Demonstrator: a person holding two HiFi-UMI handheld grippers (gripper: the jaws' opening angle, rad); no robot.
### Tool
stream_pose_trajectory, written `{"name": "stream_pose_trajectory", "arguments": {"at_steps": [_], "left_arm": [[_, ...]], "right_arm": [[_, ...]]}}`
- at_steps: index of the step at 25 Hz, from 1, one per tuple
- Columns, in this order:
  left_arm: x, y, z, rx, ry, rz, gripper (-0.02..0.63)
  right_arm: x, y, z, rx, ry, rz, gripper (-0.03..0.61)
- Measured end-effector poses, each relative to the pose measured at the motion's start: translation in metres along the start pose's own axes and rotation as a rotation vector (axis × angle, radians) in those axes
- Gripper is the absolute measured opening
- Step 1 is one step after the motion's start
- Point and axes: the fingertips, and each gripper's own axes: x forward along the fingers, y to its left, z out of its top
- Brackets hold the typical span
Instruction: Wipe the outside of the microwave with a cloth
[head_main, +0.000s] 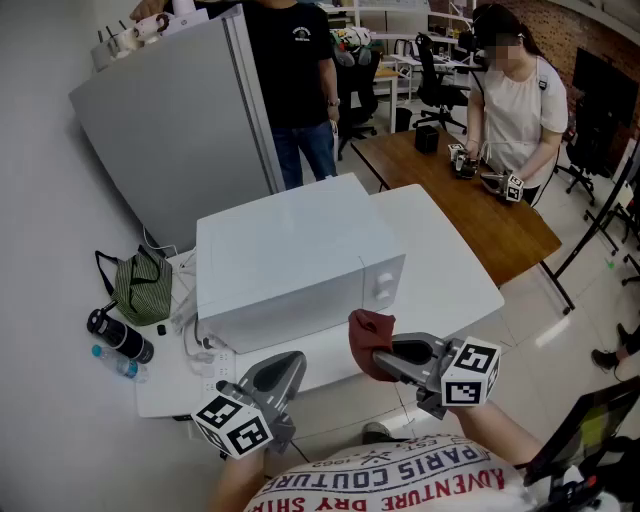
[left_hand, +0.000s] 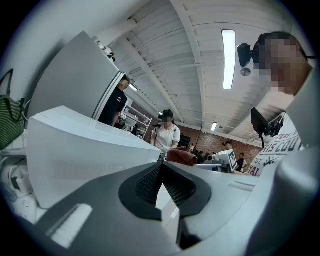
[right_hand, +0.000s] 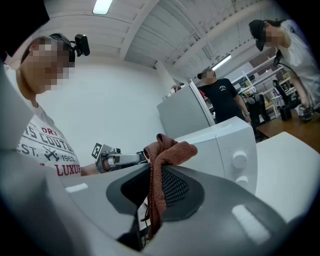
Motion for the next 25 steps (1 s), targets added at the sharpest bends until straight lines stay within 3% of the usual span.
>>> {"name": "stream_pose_trajectory", "arguments": {"at_steps": [3,11,16,19,25], "left_arm": [[0.025,0.004,0.002,0.015,0.029,0.025,0.005],[0.059,0.019,0.024,0.022,0.005,0.081,0.006],[0.047,0.038,0.029,0.016,0.002,0.088,0.006],[0.034,0.047,0.035,0.017,-0.003,0.096,0.006],[-0.008,0.065,0.056,0.052,-0.050,0.142,0.005]], "right_arm": [[-0.006,-0.020,0.008,0.002,0.006,0.033,0.041],[0.007,-0.050,0.029,0.004,0.024,0.138,0.041],[0.028,-0.050,0.032,-0.007,0.035,0.164,0.040],[0.041,-0.043,0.038,-0.066,0.053,0.187,0.040],[0.089,-0.019,0.089,-0.154,0.053,0.261,0.040]]}}
